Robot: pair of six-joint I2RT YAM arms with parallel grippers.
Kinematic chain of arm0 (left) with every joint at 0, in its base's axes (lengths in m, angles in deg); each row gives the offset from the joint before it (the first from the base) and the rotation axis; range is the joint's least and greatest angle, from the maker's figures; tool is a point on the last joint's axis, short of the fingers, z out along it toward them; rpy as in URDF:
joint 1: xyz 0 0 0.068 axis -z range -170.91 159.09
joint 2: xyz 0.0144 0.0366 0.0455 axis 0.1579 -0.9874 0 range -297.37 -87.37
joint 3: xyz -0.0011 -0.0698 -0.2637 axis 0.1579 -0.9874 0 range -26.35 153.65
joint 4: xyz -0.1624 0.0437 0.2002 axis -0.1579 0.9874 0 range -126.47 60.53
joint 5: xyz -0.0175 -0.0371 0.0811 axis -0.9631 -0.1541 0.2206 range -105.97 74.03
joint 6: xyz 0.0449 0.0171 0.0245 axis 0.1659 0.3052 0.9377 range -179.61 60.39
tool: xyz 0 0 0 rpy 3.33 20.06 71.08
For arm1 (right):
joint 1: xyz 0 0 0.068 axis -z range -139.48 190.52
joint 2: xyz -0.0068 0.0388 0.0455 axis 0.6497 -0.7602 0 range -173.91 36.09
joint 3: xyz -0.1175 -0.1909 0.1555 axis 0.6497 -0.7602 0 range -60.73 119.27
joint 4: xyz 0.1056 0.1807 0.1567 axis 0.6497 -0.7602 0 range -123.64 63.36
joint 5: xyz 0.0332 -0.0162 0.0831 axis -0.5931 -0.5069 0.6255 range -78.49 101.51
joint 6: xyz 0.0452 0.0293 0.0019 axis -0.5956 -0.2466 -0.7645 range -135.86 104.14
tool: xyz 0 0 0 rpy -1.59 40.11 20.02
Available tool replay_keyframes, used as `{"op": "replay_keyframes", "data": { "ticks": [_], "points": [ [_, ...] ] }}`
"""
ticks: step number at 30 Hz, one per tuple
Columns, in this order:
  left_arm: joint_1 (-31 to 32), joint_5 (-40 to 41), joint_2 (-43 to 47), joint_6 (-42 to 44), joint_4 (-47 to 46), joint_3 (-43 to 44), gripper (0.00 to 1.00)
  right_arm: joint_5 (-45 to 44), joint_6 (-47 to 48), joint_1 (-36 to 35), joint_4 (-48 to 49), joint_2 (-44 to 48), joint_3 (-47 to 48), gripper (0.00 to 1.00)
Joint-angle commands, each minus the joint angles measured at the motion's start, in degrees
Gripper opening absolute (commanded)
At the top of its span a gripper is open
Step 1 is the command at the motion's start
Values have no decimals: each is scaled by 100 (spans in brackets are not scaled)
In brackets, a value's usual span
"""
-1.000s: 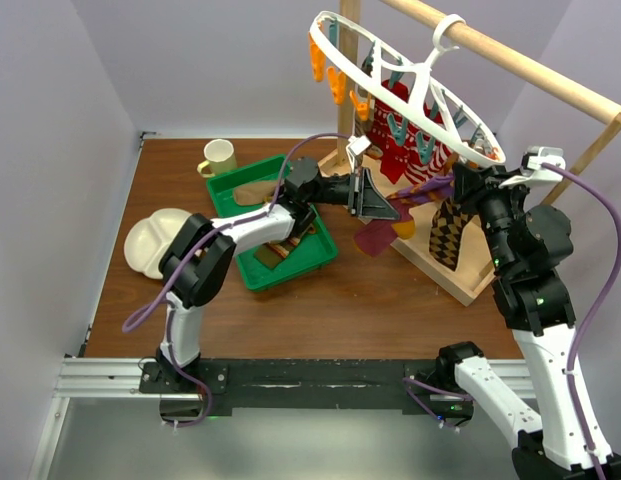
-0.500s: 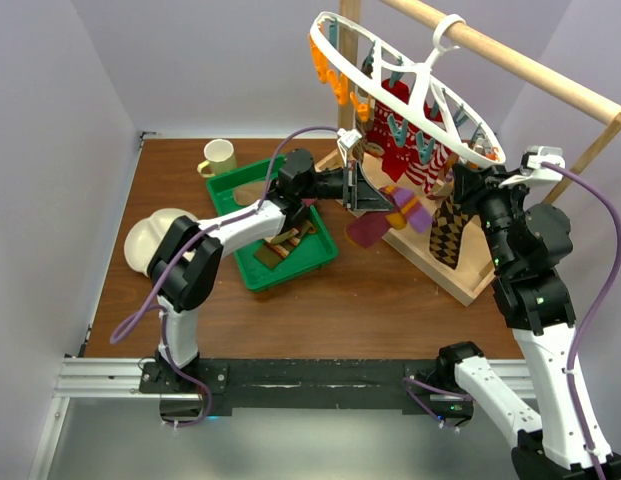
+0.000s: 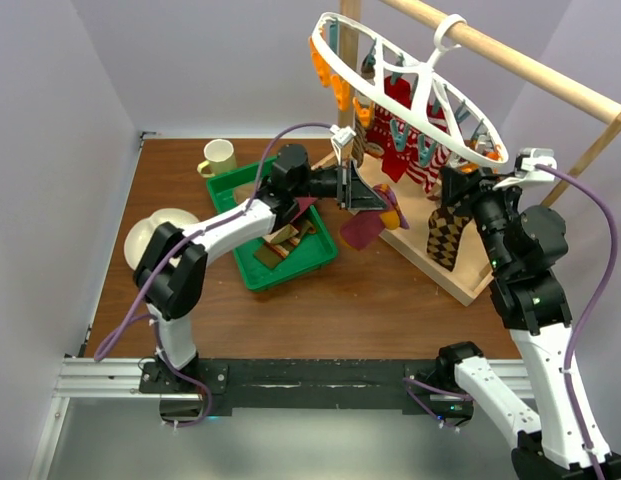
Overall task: Remove the socks clipped to the hanger
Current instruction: Remove the sock from the hanger, then place the sock in the bin.
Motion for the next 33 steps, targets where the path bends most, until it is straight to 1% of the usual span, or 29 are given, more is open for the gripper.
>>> {"op": "replay_keyframes", "data": {
  "ticks": [1,2,3,4,5,6,8,9,11,12,18,21,27,28,29,30,33],
  "points": [
    [-259,705,631,1158,1316,-2,0,262,-38,-41,56,-63,39,63],
    [-303,872,693,1334,1727,-2,0,244,-38,-32,21,-63,56,68],
    [-330,1222,754,1658,1940,-2,0,218,-38,-41,-6,-63,74,71],
    [-391,1408,868,1800,2125,-2,0,192,-30,-41,-67,-63,83,78],
    [-409,1592,921,1915,2371,-20,0,148,-30,-41,-85,-46,92,81],
    [-426,1873,974,2046,2434,-46,0,130,-30,-32,-103,-45,92,84],
    [-488,2190,1106,2144,2679,-116,0,69,-38,-41,-199,-19,118,90],
    [-497,2522,1150,2266,2768,-125,0,51,-56,-41,-243,-19,127,90],
    [-532,2893,1290,2390,3031,-178,0,-28,-73,-41,-418,-2,171,92],
    [-541,3252,1343,2486,3076,-213,0,-159,-91,-41,-471,-2,188,93],
    [-716,4668,1896,2628,3314,-740,0,-485,-188,-32,-937,139,109,95],
    [-822,5144,2064,2689,3340,-1048,0,-520,-223,-41,-1034,236,83,96],
    [-1077,5707,1977,2839,3384,-1425,1,-582,-346,-41,-1280,402,39,98],
    [-1103,5768,1959,2856,3323,-1470,8,-591,-337,-41,-1307,420,39,98],
    [-1103,5873,1924,2900,3322,-1496,12,-608,-337,-32,-1333,429,48,98],
    [-1121,5909,1863,2926,3314,-1523,25,-635,-337,-32,-1412,447,65,98],
    [-1139,6129,1809,2936,3366,-1505,45,-679,-416,-41,-1535,464,101,98]
  ]
}}
